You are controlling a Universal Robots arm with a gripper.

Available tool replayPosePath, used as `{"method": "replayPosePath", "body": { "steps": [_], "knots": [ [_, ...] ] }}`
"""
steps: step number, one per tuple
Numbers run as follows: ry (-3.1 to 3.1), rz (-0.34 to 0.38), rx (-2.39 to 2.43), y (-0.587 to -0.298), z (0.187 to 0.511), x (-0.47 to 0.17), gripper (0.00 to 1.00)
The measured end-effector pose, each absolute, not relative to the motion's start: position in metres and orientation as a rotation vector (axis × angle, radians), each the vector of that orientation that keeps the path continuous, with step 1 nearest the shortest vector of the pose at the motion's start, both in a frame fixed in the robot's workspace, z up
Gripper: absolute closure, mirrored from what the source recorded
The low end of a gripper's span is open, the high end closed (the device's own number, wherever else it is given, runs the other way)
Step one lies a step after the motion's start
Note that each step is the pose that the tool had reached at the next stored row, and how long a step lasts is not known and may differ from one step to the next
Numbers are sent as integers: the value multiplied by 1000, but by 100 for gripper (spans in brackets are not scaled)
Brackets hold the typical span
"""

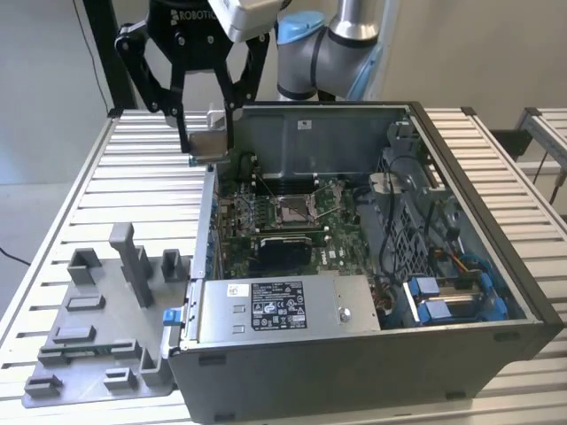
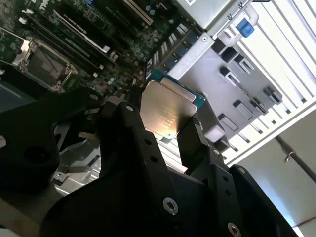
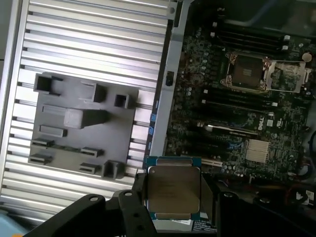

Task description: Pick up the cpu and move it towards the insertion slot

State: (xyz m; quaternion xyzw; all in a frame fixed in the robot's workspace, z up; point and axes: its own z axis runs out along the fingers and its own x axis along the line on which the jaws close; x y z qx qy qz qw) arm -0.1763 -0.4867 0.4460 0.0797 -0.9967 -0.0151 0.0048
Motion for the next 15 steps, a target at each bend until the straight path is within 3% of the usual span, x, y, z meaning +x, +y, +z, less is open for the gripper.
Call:
{"method": "replayPosePath", "body": {
  "steps": [15],
  "knots": [
    [-3127, -48, 180, -481, 443, -145, 100]
  ]
}}
